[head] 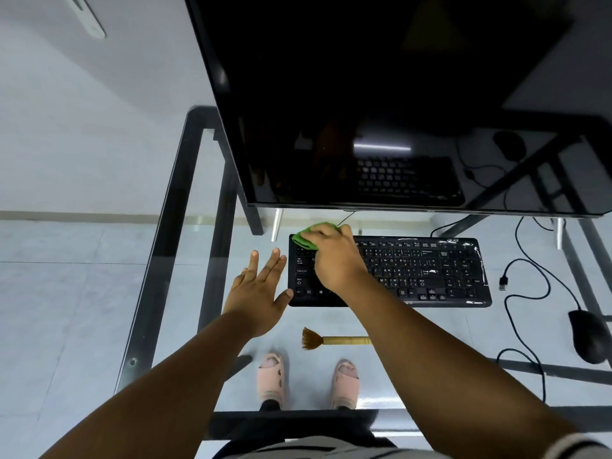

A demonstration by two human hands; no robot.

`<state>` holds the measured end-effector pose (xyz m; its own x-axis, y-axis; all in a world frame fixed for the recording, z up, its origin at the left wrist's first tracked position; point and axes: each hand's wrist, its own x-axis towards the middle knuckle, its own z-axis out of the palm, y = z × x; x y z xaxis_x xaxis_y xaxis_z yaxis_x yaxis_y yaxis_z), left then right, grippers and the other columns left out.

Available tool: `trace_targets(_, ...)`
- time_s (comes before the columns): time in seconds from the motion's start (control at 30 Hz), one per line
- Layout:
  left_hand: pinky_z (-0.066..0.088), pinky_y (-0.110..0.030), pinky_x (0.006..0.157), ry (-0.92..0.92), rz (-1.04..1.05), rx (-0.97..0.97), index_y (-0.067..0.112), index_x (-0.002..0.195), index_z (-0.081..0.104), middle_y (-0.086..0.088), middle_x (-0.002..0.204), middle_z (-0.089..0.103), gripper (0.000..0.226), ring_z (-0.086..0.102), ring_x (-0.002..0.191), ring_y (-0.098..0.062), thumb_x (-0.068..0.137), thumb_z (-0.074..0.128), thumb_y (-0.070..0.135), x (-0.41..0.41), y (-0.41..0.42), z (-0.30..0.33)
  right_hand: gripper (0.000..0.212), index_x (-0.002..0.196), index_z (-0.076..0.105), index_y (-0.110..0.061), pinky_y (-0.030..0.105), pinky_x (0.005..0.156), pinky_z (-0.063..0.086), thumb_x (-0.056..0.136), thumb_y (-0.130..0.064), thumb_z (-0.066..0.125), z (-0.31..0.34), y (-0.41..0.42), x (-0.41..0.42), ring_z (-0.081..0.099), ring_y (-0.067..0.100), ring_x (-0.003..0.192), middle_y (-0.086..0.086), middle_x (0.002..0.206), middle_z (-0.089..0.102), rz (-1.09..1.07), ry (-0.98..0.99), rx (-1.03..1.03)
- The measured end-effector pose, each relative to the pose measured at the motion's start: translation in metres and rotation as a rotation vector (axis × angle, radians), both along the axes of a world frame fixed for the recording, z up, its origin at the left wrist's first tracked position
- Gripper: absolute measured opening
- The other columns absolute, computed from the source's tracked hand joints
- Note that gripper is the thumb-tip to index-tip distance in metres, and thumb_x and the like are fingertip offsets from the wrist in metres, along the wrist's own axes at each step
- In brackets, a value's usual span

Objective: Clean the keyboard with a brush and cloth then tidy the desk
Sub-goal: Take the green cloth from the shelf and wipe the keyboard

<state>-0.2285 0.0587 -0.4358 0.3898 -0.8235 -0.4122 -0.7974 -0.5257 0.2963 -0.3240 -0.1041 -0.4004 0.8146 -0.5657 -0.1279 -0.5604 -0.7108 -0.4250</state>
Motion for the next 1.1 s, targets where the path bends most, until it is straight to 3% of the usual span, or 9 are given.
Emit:
trace_targets(0.2,-0.001,-0.040,0.118,-0.002,-0.009,0.019,0.031,0.152,-0.012,0.013,0.157,-0.024,0.067,-0.027,0.144,-0.023,0.098,0.019,0.056,0.001,0.001,-0.001,0.059,0.135,0.054,-0.024,0.033,0.099,0.042,0.081,0.001,0.051,-0.006,-0.015,-0.005,0.035,0.025,0.113,-0.005,0.131,0.052,-0.163,0.087,-0.064)
trace_targets(0.4,-0.001,-0.039,0.118,0.004,-0.013,0.020,0.031,0.152,-0.013,0.012,0.157,-0.024,0.067,-0.026,0.144,-0.023,0.098,0.019,0.056,0.002,0.001,0.000,0.067,0.134,0.054,-0.031,0.032,0.099,0.043,0.081,0.009,0.048,-0.003,-0.008,-0.006,0.036,0.019,0.110,-0.013,0.133,0.050,0.032,0.003,-0.011)
trace_targets(0.53,0.000,-0.040,0.119,0.003,-0.006,0.011,0.031,0.153,-0.011,0.013,0.157,-0.024,0.067,-0.026,0.144,-0.023,0.098,0.019,0.056,0.002,0.002,0.000,0.066,0.135,0.054,-0.027,0.032,0.100,0.042,0.079,0.007,0.048,-0.008,-0.017,-0.009,0.035,0.021,0.113,-0.011,0.132,0.052,-0.125,0.029,-0.035)
trace_targets(0.7,0.003,-0.042,0.120,0.020,0.042,-0.020,0.030,0.153,-0.007,0.013,0.158,-0.019,0.068,-0.023,0.145,-0.023,0.099,0.026,0.052,-0.001,0.002,0.004,0.064,0.126,0.064,-0.031,0.028,0.098,0.042,0.080,0.011,0.046,-0.005,-0.015,-0.018,0.037,0.016,0.107,-0.015,0.131,0.055,0.096,-0.045,-0.005)
trace_targets(0.87,0.009,-0.043,0.119,0.017,0.182,-0.217,0.021,0.154,0.006,0.002,0.163,-0.004,0.072,-0.003,0.150,-0.022,0.095,0.041,0.043,-0.015,-0.016,0.018,0.056,0.122,0.065,-0.023,0.022,0.087,0.037,0.079,0.006,0.047,-0.014,-0.035,-0.070,0.041,0.021,0.101,-0.010,0.123,0.060,-0.286,-0.100,-0.140)
trace_targets(0.93,0.008,-0.041,0.119,0.003,0.113,-0.284,0.020,0.154,0.009,0.002,0.163,0.000,0.078,0.001,0.150,-0.018,0.091,0.041,0.054,-0.021,-0.031,0.020,0.055,0.124,0.064,-0.021,0.020,0.086,0.034,0.078,0.006,0.049,-0.018,-0.043,-0.091,0.046,0.026,0.102,-0.008,0.125,0.060,-0.288,-0.069,-0.175)
trace_targets(1.0,0.003,-0.039,0.120,0.006,0.030,-0.249,0.021,0.154,0.004,0.006,0.162,-0.005,0.092,-0.005,0.149,-0.013,0.085,0.040,0.069,-0.028,-0.048,0.021,0.055,0.124,0.064,-0.019,0.026,0.086,0.044,0.078,0.007,0.051,-0.019,-0.053,-0.108,0.047,0.028,0.103,-0.006,0.127,0.060,-0.268,-0.047,-0.197)
trace_targets(1.1,-0.002,-0.041,0.121,-0.020,-0.034,-0.144,0.021,0.154,-0.003,0.005,0.162,-0.010,0.113,-0.012,0.148,-0.012,0.072,0.042,0.084,-0.034,-0.069,0.022,0.053,0.125,0.064,-0.014,0.033,0.091,0.044,0.079,0.007,0.048,-0.016,-0.068,-0.120,0.046,0.033,0.103,0.000,0.129,0.060,-0.436,0.007,-0.205)
